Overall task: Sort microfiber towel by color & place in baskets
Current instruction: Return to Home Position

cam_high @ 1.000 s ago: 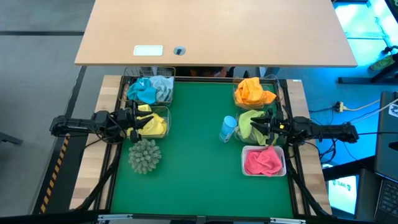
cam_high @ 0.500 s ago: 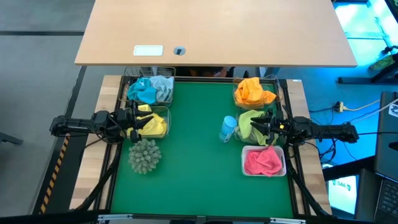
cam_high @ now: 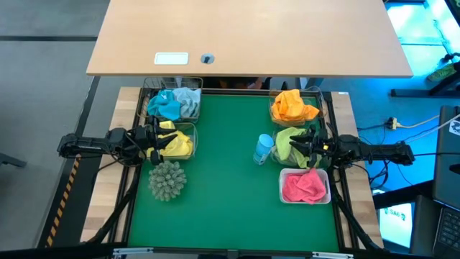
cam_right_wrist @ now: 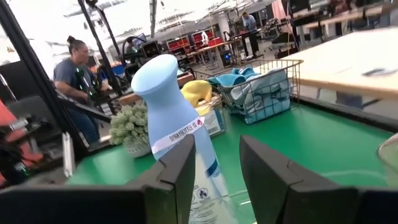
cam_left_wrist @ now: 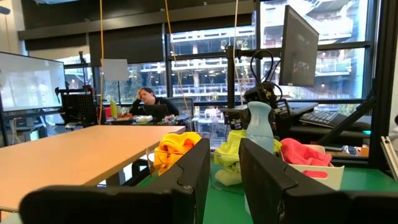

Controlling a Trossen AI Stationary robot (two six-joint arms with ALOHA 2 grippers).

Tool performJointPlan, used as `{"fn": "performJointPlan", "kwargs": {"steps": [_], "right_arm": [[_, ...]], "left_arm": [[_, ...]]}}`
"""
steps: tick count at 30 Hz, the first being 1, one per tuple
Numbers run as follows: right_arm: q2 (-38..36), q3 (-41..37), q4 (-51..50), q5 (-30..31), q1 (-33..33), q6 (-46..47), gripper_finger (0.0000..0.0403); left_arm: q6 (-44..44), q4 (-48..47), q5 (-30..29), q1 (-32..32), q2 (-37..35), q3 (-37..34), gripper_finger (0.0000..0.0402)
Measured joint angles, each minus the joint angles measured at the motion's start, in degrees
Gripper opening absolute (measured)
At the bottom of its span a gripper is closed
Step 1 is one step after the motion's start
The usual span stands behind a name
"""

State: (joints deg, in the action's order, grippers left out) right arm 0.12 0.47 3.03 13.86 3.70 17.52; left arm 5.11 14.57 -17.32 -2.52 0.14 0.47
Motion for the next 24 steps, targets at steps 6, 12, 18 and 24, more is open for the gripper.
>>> {"fn": "performJointPlan", "kwargs": {"steps": [6,12,18,24], "right_arm": [[0.0,0.0,0.0,-0.4,0.0,-13.5,0.0127],[0.0,0.0,-0.1,-1.0,0.0,-15.2,0.0127],[0.0,0.0,-0.1,-1.0,0.0,-15.2,0.0127],[0.0,0.0,-0.1,-1.0,0.0,-15.2,0.0127]], "left_arm": [[0.0,0.0,0.0,0.0,0.0,0.0,0.0082],[0.0,0.0,0.0,0.0,0.0,0.0,0.0082],[0.0,0.0,0.0,0.0,0.0,0.0,0.0082],[0.0,0.0,0.0,0.0,0.0,0.0,0.0082]]}}
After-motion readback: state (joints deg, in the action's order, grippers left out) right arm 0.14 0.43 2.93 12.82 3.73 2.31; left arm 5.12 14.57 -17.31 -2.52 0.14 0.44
